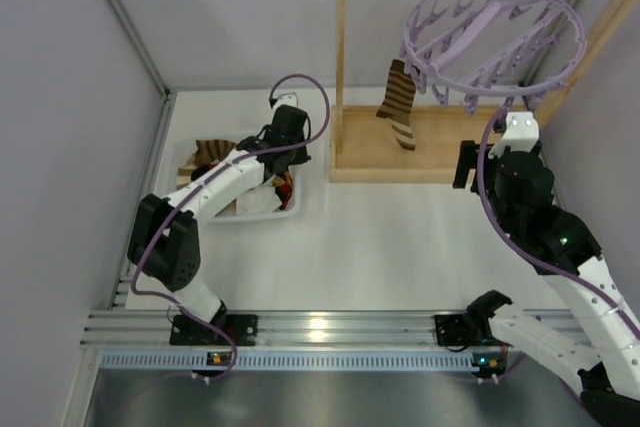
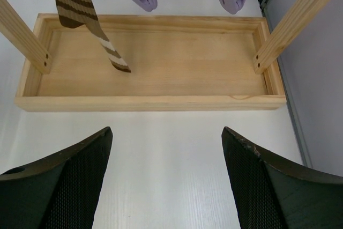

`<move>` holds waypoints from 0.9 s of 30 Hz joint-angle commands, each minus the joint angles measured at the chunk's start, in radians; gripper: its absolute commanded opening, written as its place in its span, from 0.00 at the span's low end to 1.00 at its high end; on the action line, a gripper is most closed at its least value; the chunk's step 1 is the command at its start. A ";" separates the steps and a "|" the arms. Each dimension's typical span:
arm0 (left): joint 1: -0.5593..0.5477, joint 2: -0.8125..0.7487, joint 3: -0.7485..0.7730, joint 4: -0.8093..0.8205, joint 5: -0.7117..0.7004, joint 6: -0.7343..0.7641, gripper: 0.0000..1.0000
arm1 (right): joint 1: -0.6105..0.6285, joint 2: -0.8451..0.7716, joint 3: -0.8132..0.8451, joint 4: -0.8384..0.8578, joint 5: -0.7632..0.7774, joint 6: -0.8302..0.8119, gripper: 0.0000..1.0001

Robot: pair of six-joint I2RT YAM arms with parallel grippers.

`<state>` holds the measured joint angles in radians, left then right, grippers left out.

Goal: Remove the socks clipped to the hanger

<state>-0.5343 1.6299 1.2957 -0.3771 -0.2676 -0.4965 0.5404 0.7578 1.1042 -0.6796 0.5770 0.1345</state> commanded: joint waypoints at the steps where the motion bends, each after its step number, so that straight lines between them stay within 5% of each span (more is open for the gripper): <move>1: 0.054 -0.002 -0.021 0.040 -0.203 -0.069 0.22 | -0.005 -0.017 0.005 0.023 -0.014 0.007 0.79; 7: 0.195 0.018 -0.110 0.046 -0.168 -0.093 0.19 | -0.005 -0.032 0.009 0.018 -0.006 -0.001 0.79; 16: 0.148 -0.105 -0.055 0.049 -0.027 -0.048 0.30 | -0.005 -0.015 0.014 0.022 -0.014 0.002 0.79; 22: 0.070 -0.211 -0.026 0.049 0.025 -0.025 0.58 | -0.005 -0.025 0.022 0.017 -0.008 0.002 0.80; 24: 0.039 -0.240 -0.026 0.075 0.062 -0.022 0.79 | -0.005 -0.034 0.026 0.006 -0.003 0.004 0.79; 27: -0.004 -0.258 -0.041 0.194 0.197 0.012 0.97 | -0.003 -0.047 0.036 -0.004 0.000 0.010 0.79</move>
<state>-0.5064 1.4033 1.2392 -0.3206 -0.2012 -0.5182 0.5404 0.7330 1.1046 -0.6819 0.5747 0.1341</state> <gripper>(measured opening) 0.934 0.795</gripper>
